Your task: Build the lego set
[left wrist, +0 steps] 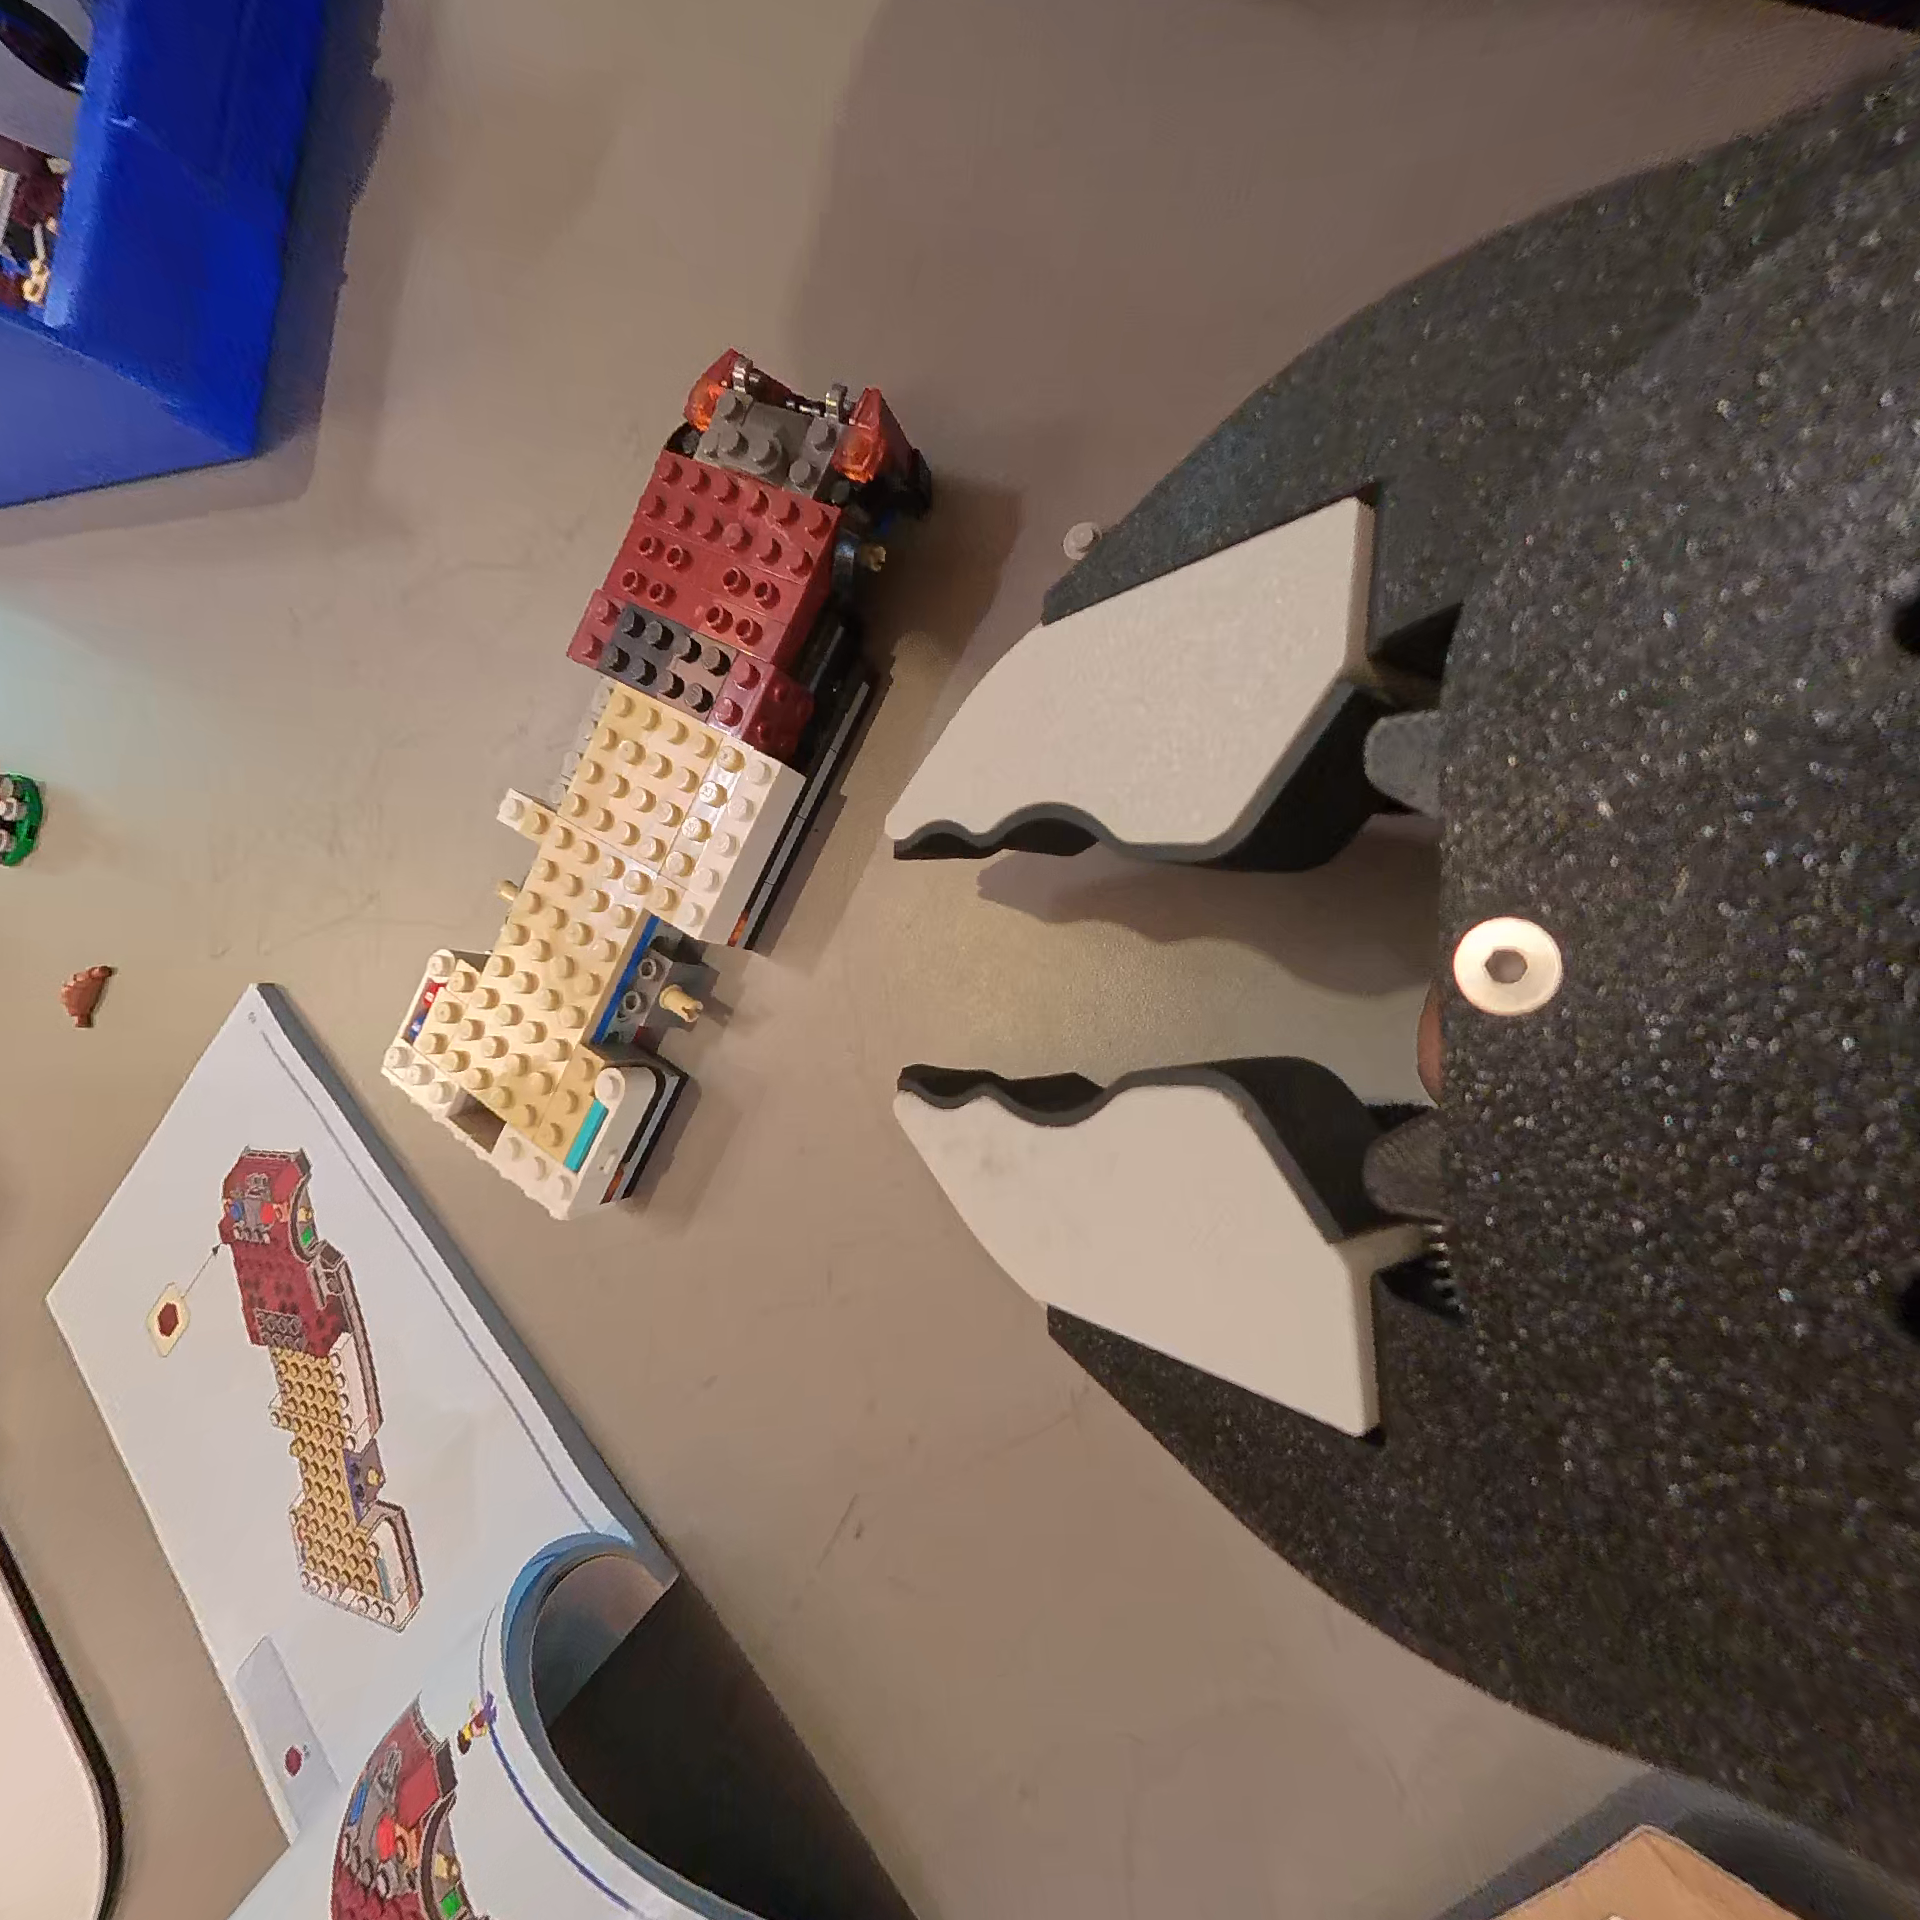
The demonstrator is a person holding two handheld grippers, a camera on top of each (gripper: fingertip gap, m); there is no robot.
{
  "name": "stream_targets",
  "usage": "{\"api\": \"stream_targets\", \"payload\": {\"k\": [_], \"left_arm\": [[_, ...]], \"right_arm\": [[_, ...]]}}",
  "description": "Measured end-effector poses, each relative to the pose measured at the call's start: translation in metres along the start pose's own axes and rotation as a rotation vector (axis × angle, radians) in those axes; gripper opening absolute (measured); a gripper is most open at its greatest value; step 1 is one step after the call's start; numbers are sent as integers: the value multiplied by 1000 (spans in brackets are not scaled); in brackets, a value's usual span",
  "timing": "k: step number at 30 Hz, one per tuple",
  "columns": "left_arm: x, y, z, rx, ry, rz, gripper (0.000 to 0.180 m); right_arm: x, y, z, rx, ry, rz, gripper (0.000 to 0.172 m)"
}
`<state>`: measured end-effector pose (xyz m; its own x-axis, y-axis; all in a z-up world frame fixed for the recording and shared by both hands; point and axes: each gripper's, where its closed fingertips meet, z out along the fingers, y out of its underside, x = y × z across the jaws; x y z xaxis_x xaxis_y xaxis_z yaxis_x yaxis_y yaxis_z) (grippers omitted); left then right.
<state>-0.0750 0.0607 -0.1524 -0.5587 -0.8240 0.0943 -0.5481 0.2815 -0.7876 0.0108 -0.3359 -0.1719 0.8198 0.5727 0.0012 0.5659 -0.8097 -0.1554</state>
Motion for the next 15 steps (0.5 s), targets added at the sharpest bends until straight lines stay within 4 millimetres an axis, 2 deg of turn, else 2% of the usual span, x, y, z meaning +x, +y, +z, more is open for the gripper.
{"api": "stream_targets", "payload": {"k": [4,6,8,10,12,15], "left_arm": [[1,1,-1,-2,5,-1,39],[1,1,-1,0,12,0,38],[2,1,-1,-1,16,-1,38],[2,1,0,-4,19,-1,37],[3,2,0,-11,26,-4,37],[2,2,0,-10,29,-9,37]], "right_arm": [[13,-12,-15,13,88,43,8],[24,-22,-29,25,176,83,8],[37,-42,-49,52,280,138,8],[43,-77,-69,139,355,179,8],[46,-118,-79,231,394,223,8],[39,-178,-65,338,378,260,8]]}}
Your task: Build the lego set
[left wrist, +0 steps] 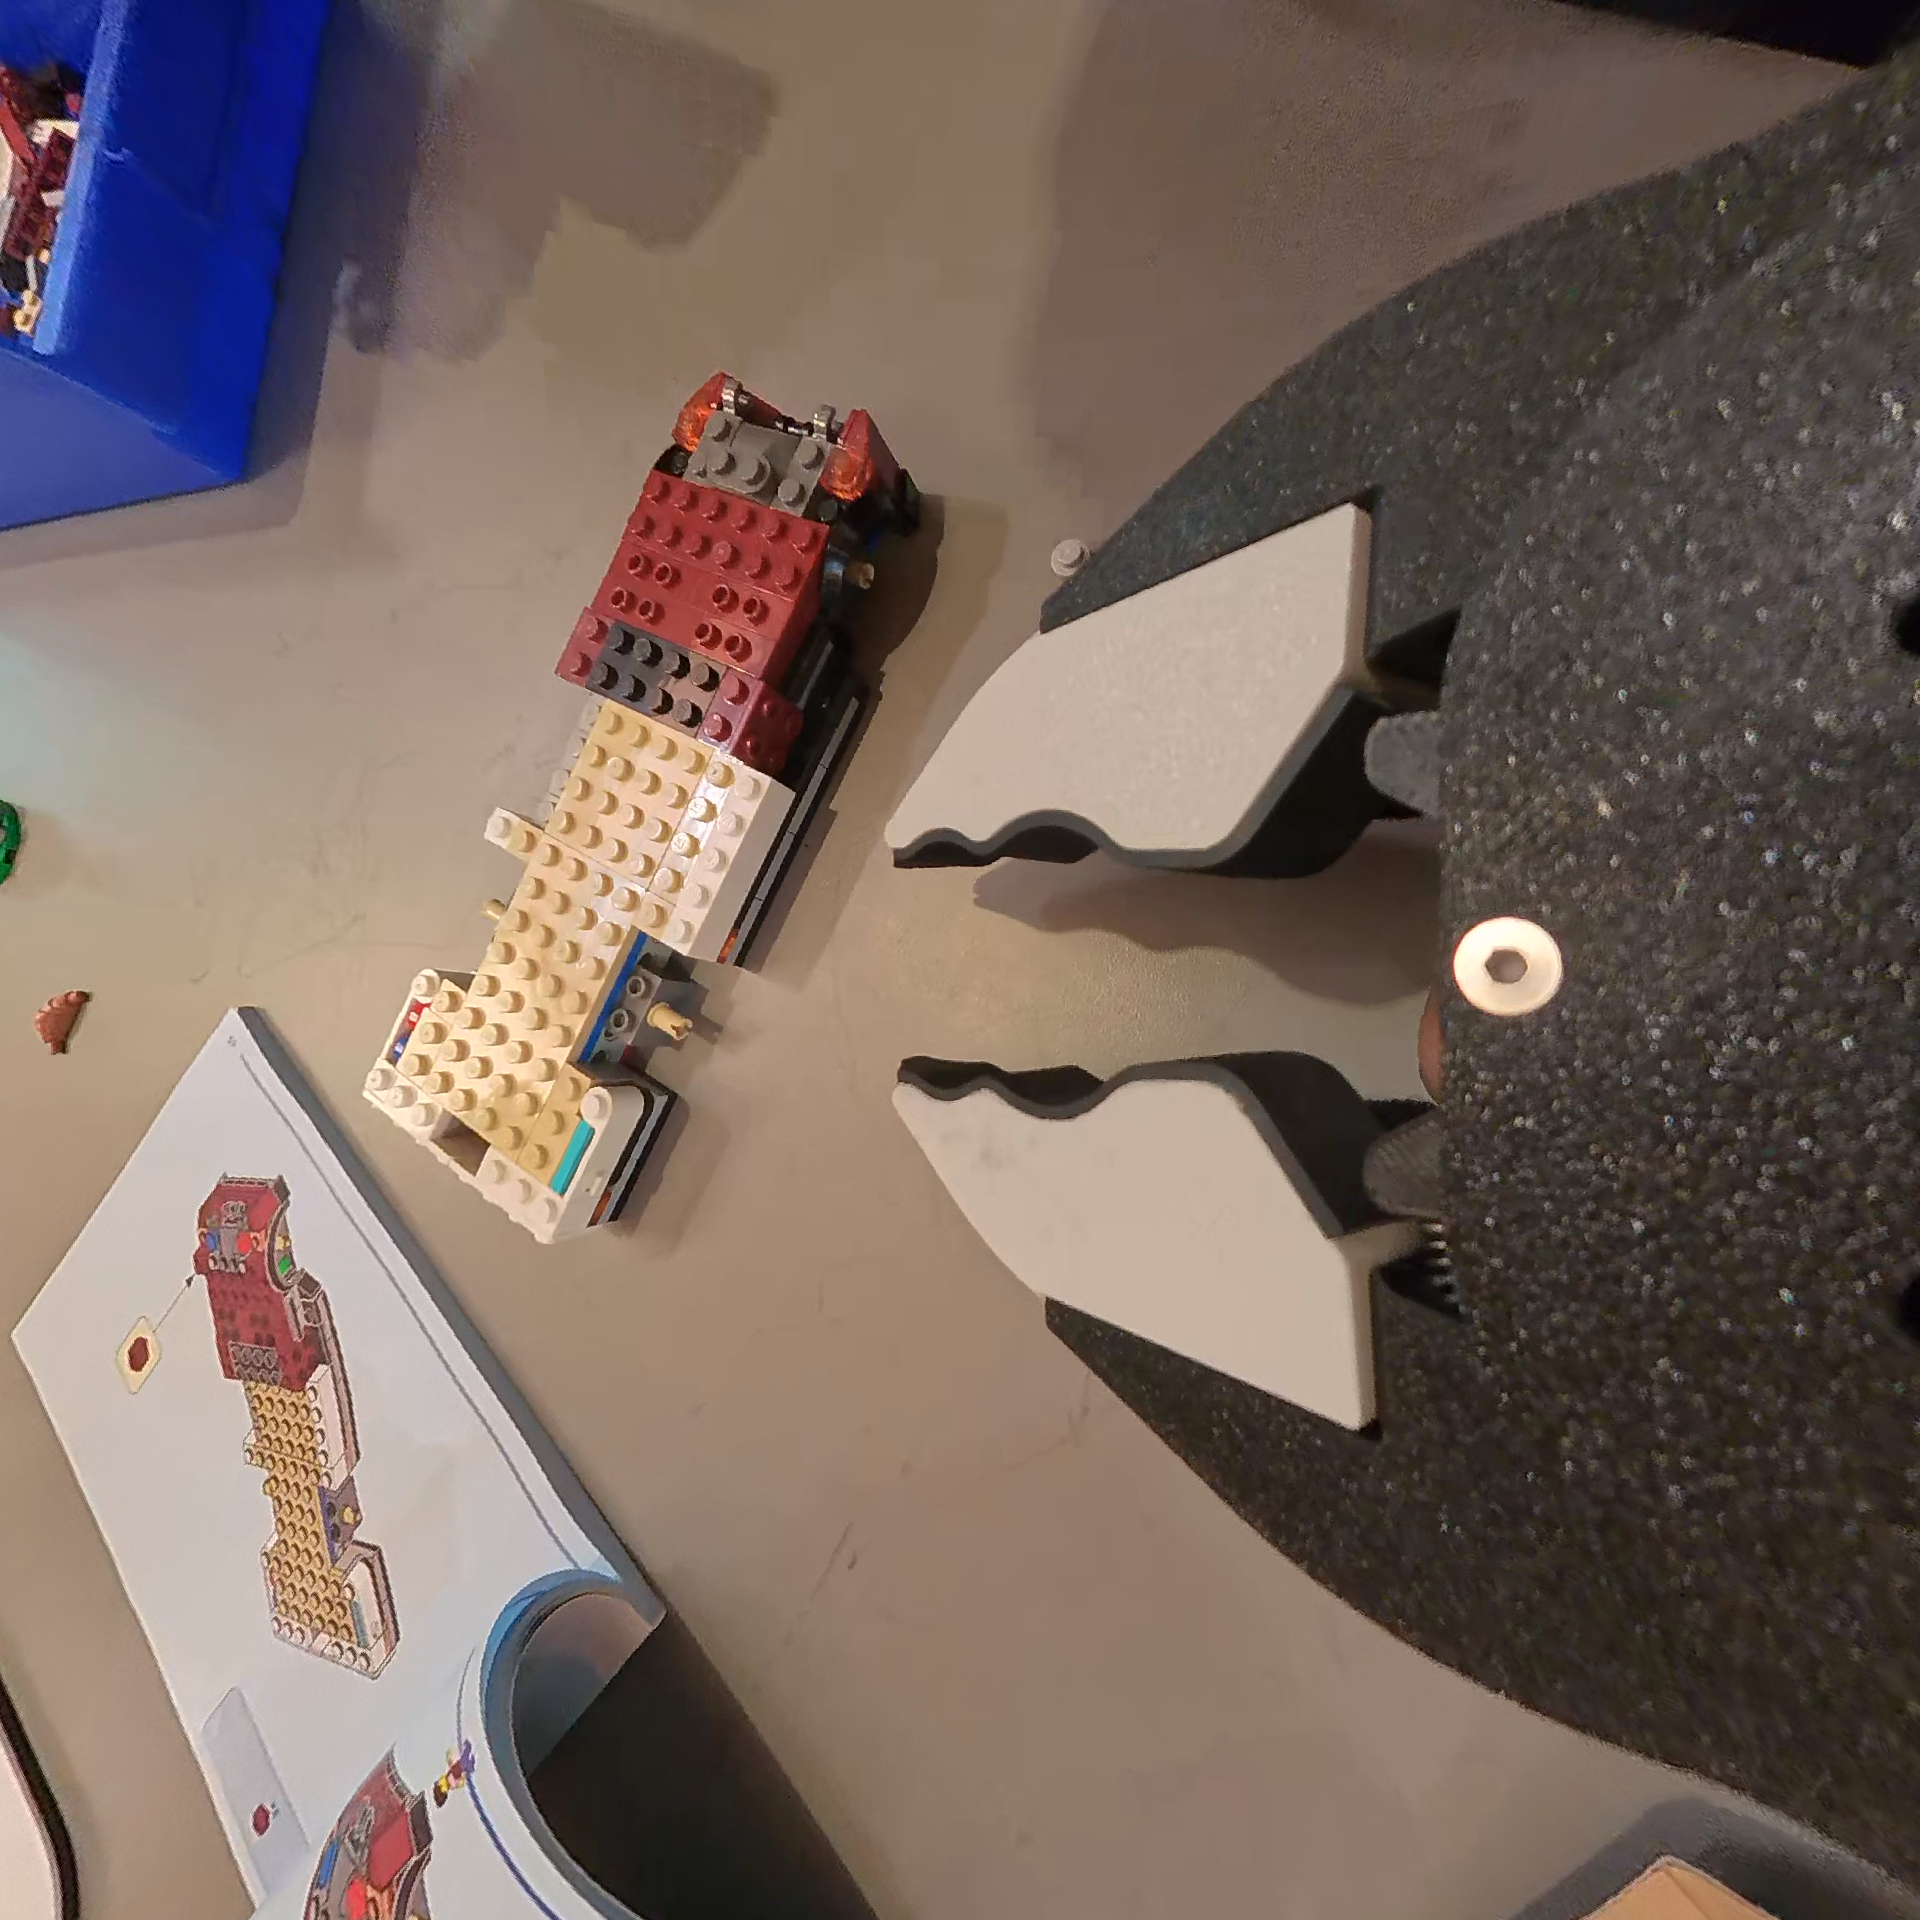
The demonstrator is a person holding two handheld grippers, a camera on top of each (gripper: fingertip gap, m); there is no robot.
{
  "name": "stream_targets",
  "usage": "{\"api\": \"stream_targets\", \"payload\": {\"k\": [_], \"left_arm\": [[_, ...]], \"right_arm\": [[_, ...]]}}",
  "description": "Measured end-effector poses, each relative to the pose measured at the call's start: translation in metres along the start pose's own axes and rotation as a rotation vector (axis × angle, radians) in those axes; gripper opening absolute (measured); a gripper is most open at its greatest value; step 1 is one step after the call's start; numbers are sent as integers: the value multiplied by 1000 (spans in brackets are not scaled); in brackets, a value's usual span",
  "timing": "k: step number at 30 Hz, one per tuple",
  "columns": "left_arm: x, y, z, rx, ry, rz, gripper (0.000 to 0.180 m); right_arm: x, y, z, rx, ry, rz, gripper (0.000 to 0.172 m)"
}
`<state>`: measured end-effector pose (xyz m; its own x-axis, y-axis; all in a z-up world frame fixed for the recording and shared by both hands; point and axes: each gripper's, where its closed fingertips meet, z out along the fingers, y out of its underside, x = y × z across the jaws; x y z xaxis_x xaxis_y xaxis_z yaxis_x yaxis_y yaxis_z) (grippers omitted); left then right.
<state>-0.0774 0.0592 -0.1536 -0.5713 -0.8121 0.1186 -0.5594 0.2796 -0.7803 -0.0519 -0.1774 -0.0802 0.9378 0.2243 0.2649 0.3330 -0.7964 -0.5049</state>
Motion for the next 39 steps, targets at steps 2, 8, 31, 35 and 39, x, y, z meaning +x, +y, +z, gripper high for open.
{"api": "stream_targets", "payload": {"k": [2,8,31,35,39], "left_arm": [[0,-2,-1,14,-1,0,36],[0,-1,-3,22,-10,3,36],[0,3,1,-16,21,-26,35],[0,6,4,-46,27,-35,35],[-3,11,7,-87,-10,-27,35]], "right_arm": [[-25,-22,27,34,-40,25,8],[-56,-26,104,-39,-38,94,8],[-33,19,-9,133,18,409,12],[7,69,-45,26,109,421,10],[20,117,-37,-149,46,350,9]]}}
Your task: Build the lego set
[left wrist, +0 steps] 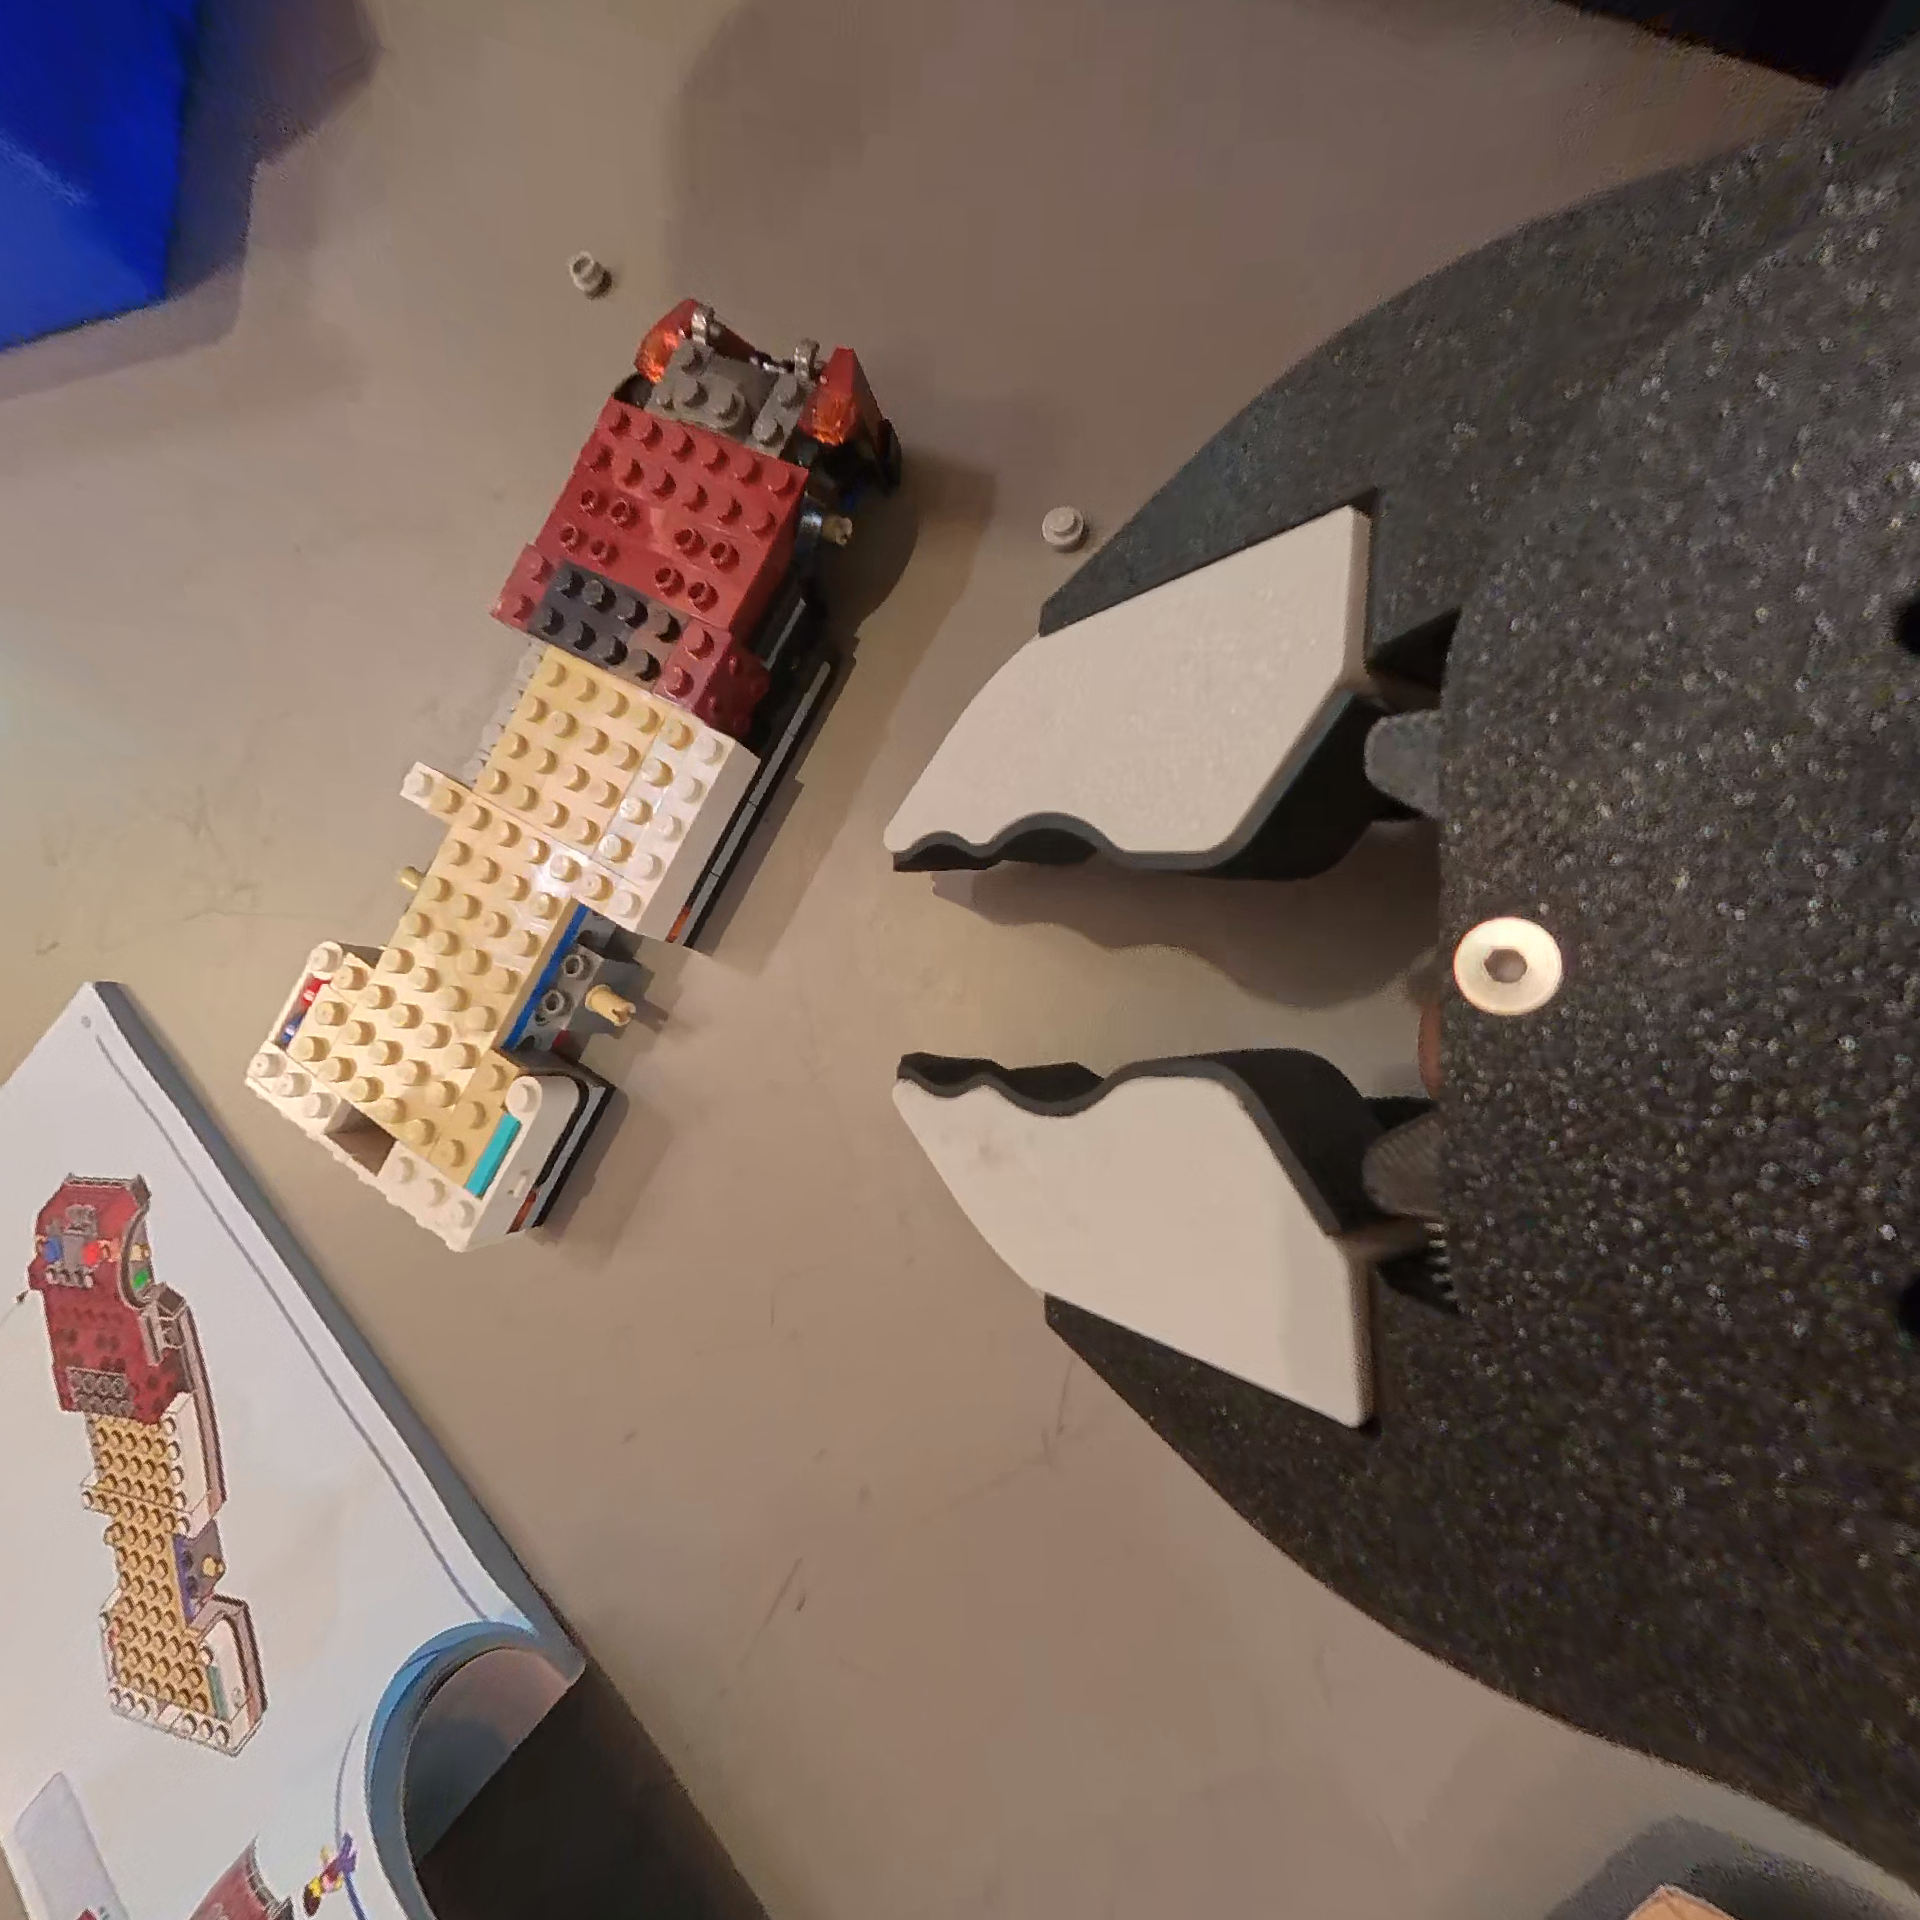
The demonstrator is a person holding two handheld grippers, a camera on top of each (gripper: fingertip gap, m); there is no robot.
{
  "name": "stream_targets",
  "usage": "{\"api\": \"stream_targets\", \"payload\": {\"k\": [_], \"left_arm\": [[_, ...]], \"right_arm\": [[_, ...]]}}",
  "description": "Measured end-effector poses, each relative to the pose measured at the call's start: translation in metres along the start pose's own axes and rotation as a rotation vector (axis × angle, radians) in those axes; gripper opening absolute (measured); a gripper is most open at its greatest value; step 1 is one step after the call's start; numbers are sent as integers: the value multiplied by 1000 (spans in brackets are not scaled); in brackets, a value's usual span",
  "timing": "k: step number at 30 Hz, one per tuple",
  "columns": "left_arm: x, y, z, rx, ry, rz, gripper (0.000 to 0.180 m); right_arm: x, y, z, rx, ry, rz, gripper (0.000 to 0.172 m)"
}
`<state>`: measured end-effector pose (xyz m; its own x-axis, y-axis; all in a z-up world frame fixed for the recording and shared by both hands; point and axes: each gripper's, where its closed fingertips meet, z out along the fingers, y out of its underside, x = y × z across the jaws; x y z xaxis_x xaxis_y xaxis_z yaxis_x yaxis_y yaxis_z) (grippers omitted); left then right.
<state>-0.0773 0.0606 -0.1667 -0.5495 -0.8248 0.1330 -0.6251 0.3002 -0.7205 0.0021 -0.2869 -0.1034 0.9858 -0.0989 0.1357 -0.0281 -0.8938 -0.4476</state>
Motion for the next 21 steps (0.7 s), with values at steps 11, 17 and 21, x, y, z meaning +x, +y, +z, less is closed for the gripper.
{"api": "stream_targets", "payload": {"k": [11,17,21], "left_arm": [[-2,4,4,-43,-69,48,35],[-2,4,3,-36,-39,20,35],[-1,4,4,-38,-41,29,35]], "right_arm": [[1,34,53,-194,-175,171,7],[-2,33,61,-209,-180,148,13],[-1,34,61,-216,-173,134,15]]}}
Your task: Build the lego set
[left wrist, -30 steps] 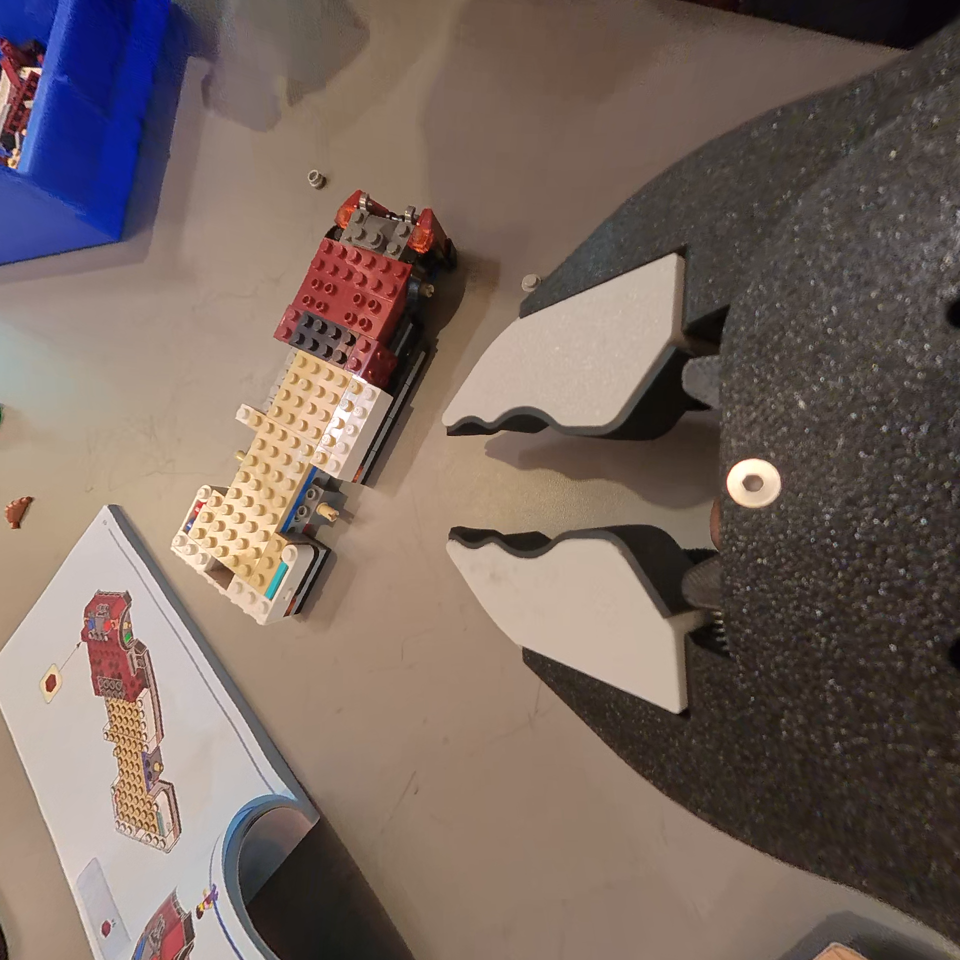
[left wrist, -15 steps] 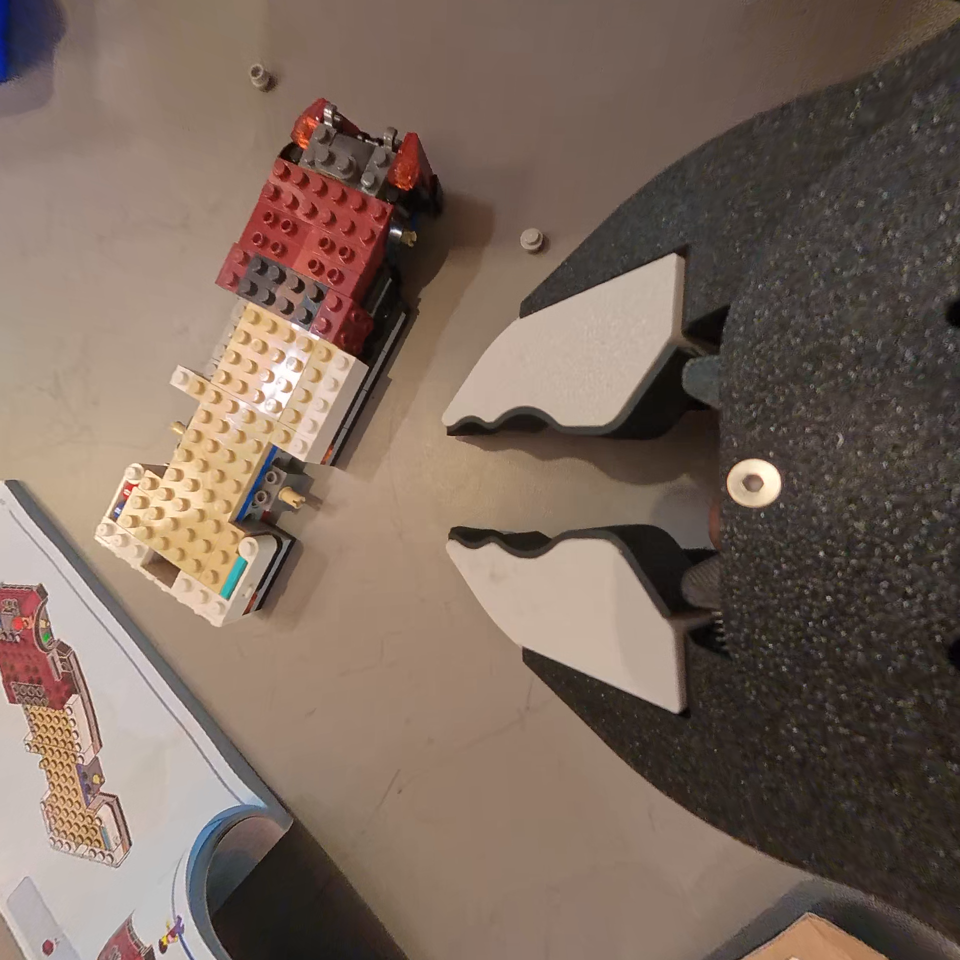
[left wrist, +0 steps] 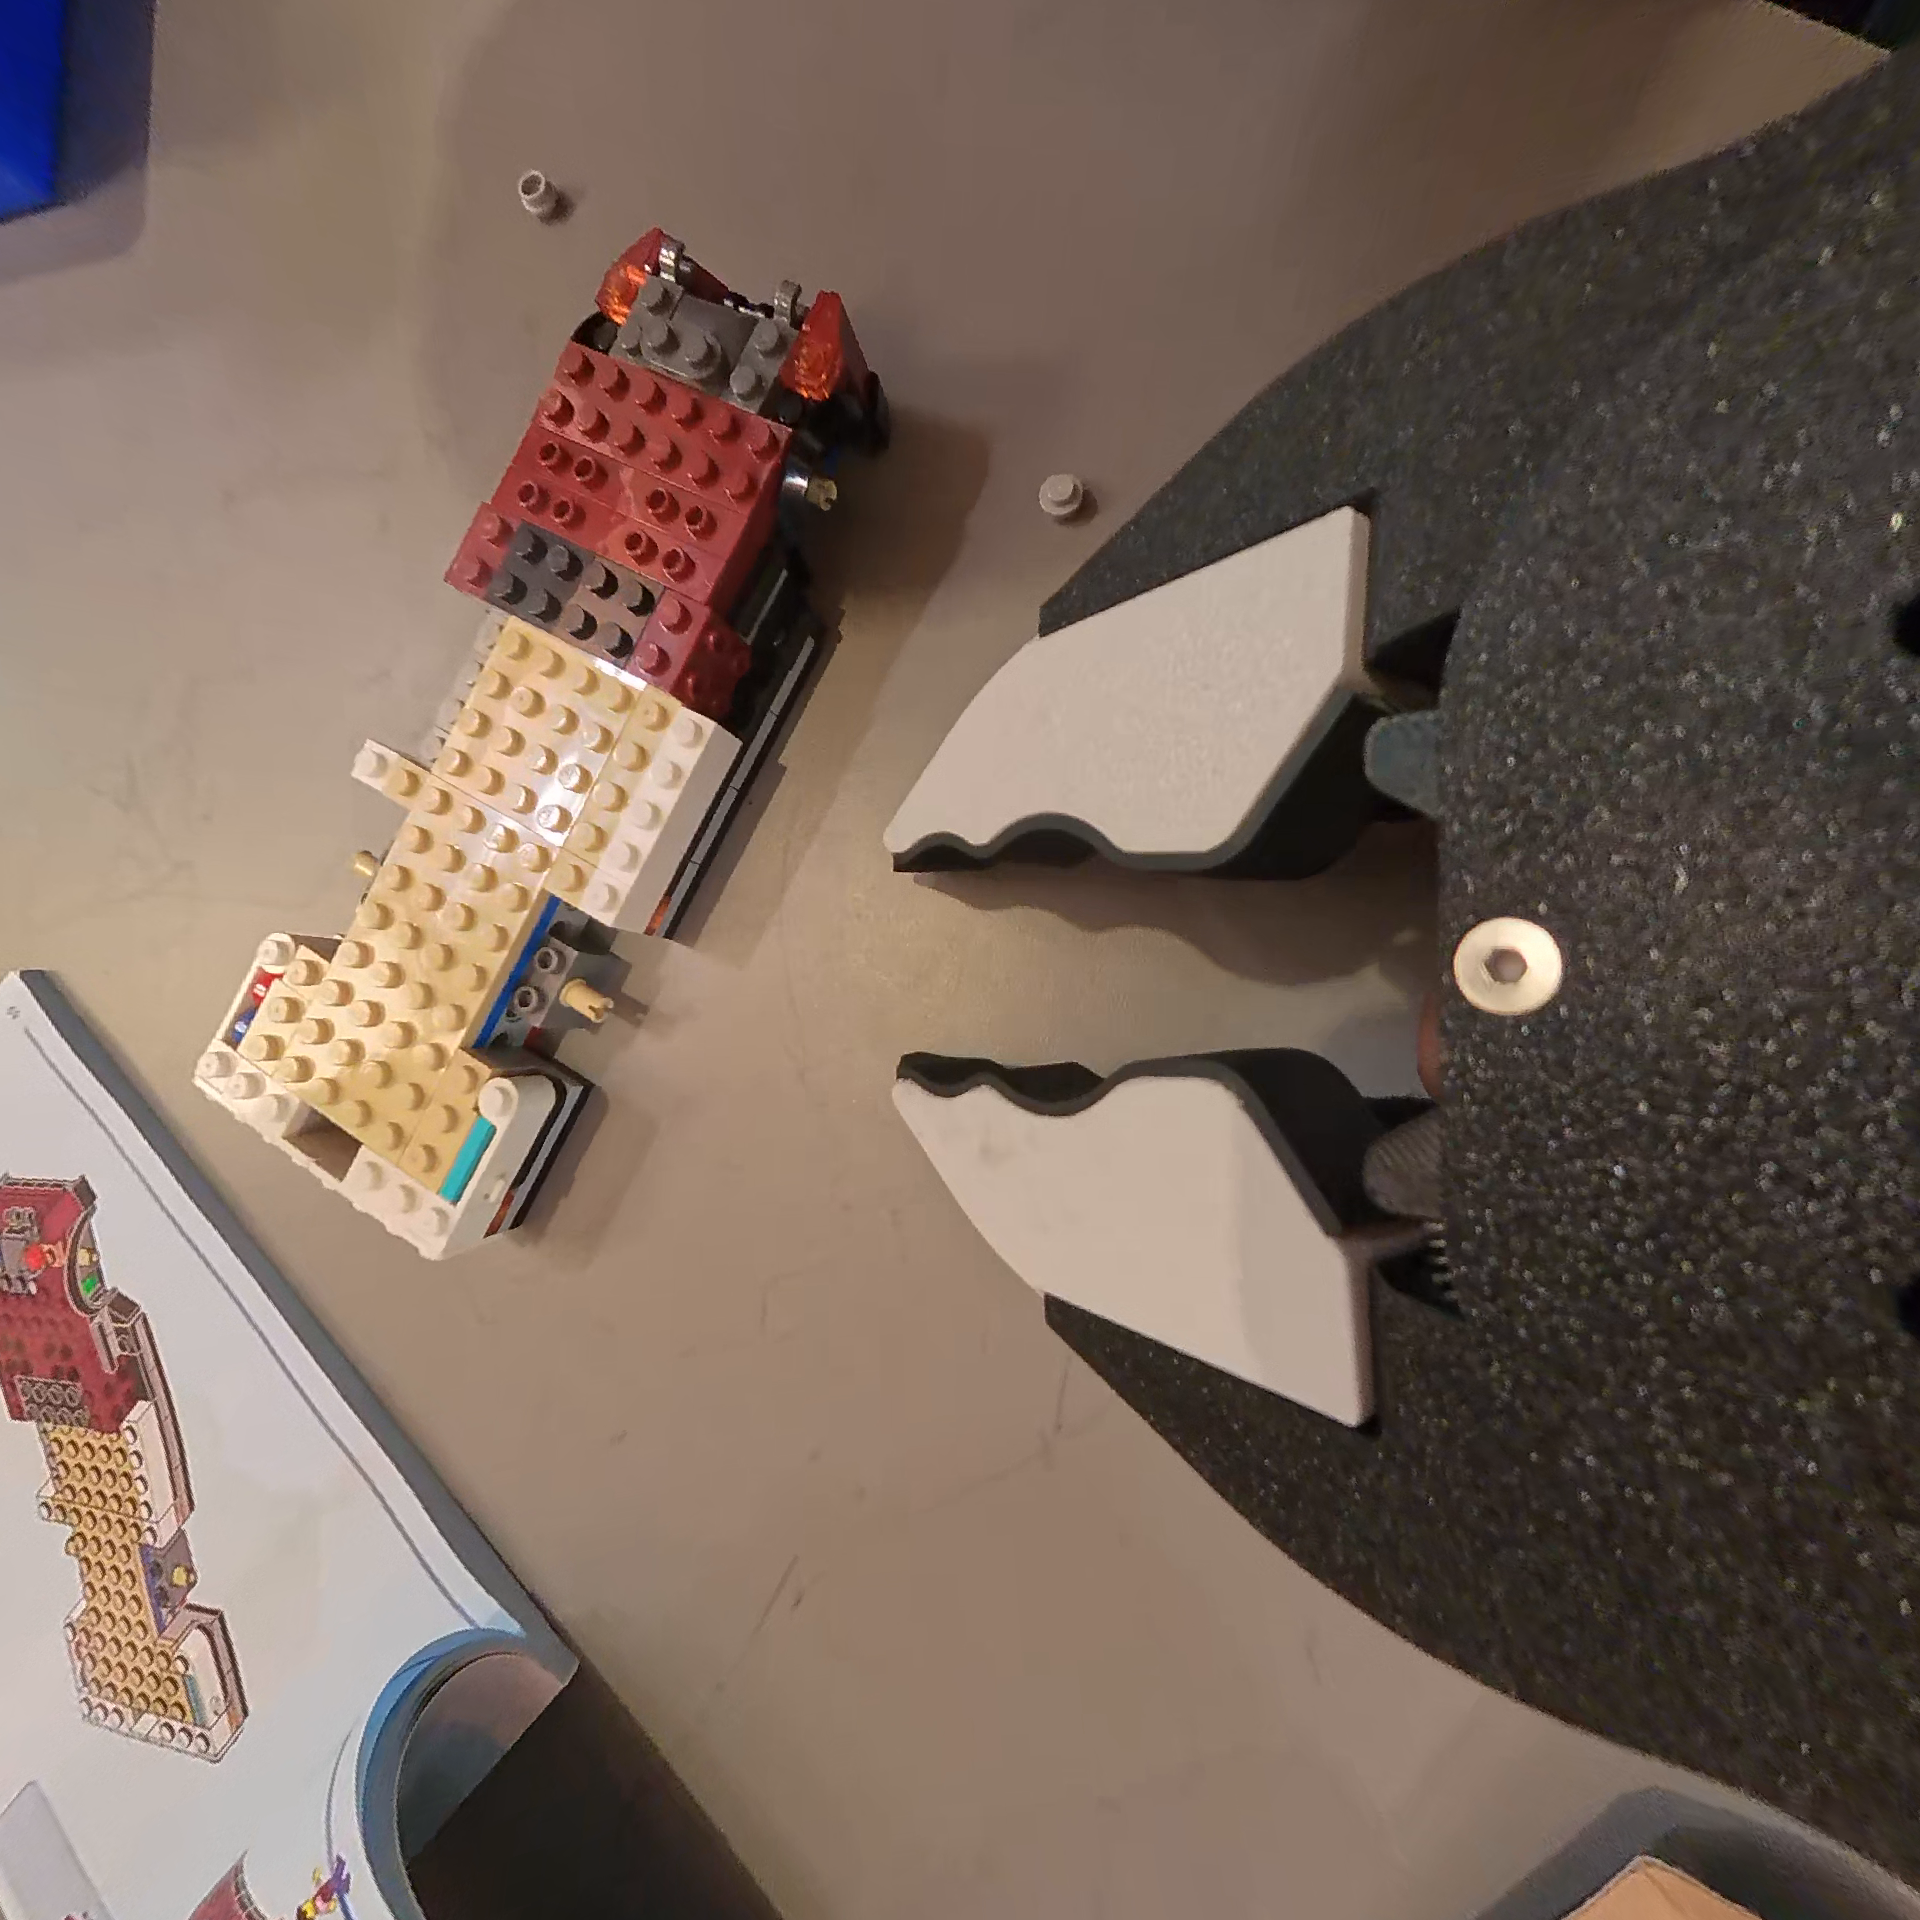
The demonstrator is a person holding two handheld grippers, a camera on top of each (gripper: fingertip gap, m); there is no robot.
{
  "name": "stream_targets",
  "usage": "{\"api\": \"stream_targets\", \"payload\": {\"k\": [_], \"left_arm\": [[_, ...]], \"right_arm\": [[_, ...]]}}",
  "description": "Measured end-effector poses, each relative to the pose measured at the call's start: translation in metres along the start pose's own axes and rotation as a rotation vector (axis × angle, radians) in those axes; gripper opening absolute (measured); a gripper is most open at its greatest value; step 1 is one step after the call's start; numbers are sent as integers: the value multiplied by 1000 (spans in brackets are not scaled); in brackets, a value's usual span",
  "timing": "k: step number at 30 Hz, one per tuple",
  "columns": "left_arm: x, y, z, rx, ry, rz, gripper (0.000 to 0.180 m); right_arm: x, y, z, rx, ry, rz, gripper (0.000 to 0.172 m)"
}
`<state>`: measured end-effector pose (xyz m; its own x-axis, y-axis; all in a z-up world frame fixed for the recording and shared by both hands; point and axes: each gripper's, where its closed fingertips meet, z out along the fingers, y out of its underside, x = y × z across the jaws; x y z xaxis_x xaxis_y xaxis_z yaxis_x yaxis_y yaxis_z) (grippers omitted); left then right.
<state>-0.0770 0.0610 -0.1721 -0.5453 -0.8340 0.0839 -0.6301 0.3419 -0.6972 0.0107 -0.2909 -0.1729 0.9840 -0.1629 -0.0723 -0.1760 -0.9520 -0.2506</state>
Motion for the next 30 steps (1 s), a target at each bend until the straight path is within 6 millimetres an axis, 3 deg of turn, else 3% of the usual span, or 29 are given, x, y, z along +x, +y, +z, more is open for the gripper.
{"api": "stream_targets", "payload": {"k": [12,24,27,30], "left_arm": [[0,0,0,0,1,0,35],[2,-1,-1,13,9,10,35],[2,-3,-3,30,17,4,35],[2,-4,-4,42,23,-1,35]], "right_arm": [[-2,-9,3,35,7,-113,11],[1,-9,2,25,54,-112,8],[1,-15,-13,52,97,-97,8],[-6,-34,-44,139,158,-95,8]]}}
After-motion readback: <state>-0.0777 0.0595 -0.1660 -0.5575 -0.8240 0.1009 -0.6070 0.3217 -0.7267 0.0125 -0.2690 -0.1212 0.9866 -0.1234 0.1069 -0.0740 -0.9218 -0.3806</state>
